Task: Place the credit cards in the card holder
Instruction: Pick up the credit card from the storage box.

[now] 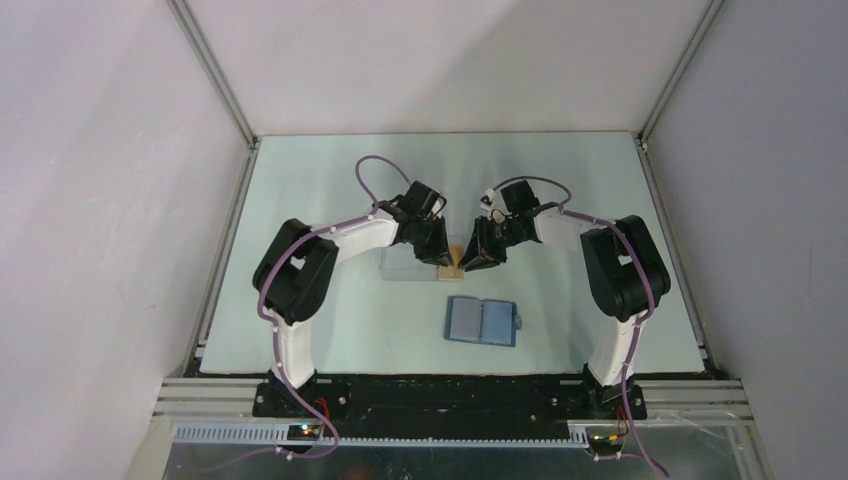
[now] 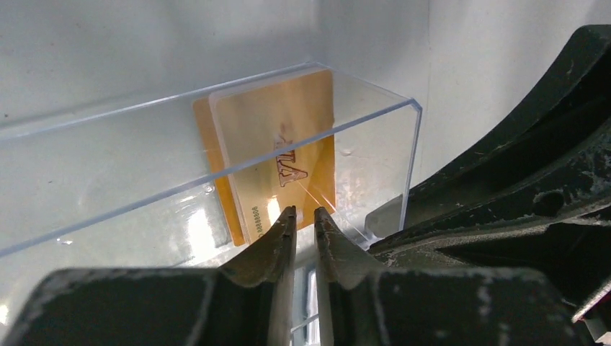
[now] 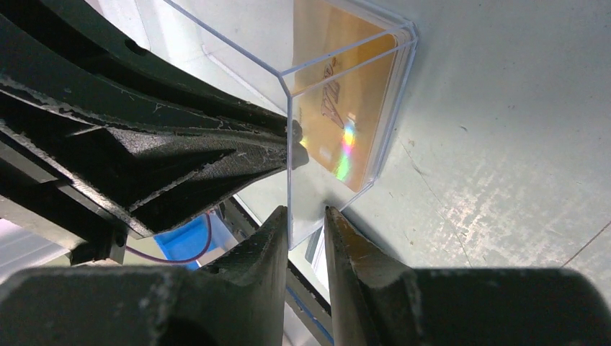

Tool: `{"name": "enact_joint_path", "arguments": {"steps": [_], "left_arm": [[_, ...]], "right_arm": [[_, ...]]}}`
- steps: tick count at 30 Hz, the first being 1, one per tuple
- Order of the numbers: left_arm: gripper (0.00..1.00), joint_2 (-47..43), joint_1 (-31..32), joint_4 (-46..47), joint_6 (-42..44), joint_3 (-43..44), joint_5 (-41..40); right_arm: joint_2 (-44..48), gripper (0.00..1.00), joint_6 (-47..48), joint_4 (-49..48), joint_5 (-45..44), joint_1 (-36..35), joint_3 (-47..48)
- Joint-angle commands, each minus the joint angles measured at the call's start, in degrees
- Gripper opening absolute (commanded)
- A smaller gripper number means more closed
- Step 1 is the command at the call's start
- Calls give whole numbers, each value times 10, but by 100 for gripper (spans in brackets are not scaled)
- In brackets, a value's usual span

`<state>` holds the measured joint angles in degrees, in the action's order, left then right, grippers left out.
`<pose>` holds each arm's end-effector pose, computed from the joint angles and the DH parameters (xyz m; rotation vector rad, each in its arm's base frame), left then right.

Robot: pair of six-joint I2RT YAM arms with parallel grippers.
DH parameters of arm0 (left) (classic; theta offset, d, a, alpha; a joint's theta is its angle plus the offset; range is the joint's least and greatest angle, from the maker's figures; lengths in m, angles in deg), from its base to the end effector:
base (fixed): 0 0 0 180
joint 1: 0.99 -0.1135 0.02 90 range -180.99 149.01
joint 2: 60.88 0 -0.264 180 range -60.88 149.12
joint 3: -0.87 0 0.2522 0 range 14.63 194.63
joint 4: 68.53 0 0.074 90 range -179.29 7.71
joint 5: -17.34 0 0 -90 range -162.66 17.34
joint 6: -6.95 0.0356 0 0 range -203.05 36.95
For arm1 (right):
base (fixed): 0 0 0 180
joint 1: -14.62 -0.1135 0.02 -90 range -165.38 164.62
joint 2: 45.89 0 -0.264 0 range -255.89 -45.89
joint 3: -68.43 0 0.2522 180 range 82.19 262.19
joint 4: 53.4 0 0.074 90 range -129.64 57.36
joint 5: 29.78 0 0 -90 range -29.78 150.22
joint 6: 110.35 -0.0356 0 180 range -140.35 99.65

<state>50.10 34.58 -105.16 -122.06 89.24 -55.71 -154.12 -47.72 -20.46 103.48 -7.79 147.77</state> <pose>0.3214 -0.2426 0.1702 0.0305 2.7847 -0.7936 0.3333 0.1638 0.1543 -0.1537 2.7471 1.2740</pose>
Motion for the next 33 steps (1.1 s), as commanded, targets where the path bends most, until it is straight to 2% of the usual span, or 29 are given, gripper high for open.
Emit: {"name": "enact_joint_path", "arguments": {"steps": [1, 5, 9, 12, 20, 24, 30, 33], "left_arm": [[19, -29, -1, -9, 9, 14, -37], [26, -32, 0, -42, 19, 21, -93], [32, -23, -1, -59, 26, 27, -110], [32, -12, -1, -65, 31, 34, -106], [22, 4, 2, -64, 33, 49, -83], [23, 12, 4, -65, 33, 56, -88], [29, 17, 6, -70, 34, 52, -106], [28, 23, 9, -71, 37, 53, -107]], "right_arm": [[-11, 28, 4, -4, 5, -6, 5], [-11, 28, 5, -3, 4, -7, 5], [-13, 28, 6, -2, 4, -6, 6], [-15, 28, 7, -2, 5, -8, 6], [-17, 28, 8, -1, 4, -9, 5], [-18, 28, 8, 0, 5, -10, 5], [-18, 28, 10, 2, 5, -10, 5], [-19, 28, 10, 2, 5, -9, 5]]}}
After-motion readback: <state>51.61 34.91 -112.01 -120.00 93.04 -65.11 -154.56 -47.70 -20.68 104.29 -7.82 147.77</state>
